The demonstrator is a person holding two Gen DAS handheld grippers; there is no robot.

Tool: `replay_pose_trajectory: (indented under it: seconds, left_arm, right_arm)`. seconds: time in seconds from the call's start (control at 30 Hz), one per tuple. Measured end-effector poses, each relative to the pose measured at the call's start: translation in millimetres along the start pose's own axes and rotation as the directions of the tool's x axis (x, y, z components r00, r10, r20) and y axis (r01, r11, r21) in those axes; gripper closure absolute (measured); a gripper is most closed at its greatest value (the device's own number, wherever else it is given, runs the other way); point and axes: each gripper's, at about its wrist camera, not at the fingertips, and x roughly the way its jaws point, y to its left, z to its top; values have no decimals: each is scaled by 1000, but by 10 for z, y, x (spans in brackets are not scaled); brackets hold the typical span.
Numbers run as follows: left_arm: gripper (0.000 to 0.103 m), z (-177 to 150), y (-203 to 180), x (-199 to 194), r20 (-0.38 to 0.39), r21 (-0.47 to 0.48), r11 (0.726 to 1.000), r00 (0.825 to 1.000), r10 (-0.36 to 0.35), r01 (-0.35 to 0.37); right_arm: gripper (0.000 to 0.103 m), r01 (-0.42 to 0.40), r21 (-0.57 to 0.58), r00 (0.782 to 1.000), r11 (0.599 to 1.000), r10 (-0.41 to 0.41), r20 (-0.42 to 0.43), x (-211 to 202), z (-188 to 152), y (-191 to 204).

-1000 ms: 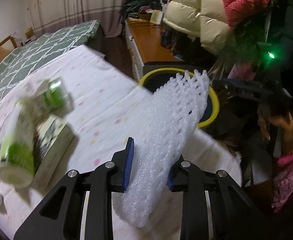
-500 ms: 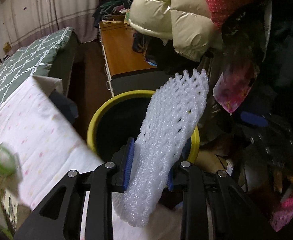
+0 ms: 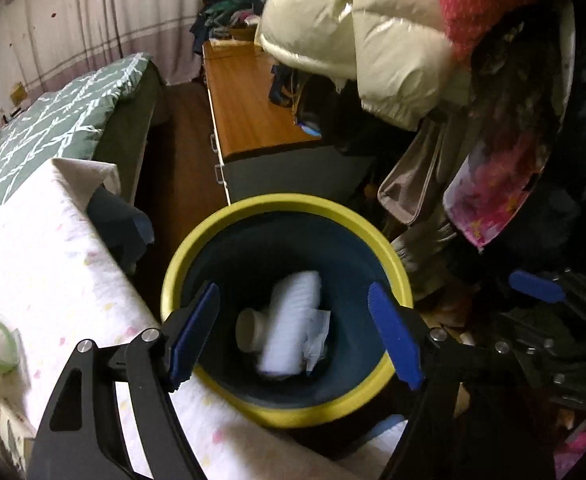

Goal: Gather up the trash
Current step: 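Carry the bubble wrap into the bin and release it with the left gripper, then grasp the green-labelled plastic bottle with the right gripper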

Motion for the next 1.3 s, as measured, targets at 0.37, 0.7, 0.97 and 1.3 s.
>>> replay_pose_trajectory:
  seconds: [0.37,0.7,0.97,1.3]
  left_arm:
    - [14,-807,517,-1674,191,-207,960,954,231,-191]
    - [10,-2083,1278,-3007,167,-514,745,803,573,-425]
    - [10,-2751,1646,-3380,129,-614,661,771,623,-431]
    - [10,-2968,1715,-3296,132,-623,678,802,583,-390]
  right_arm:
    - [49,-96,-76,994,993,92,-53,208,5,559]
    - [49,-300,-229,954,926,292,-69,199,148,1912]
    - [49,-479,-308,872,822,486,-59,-55,131,3158]
    - [41,-388,-328,910,861,414,13,128,7,4032]
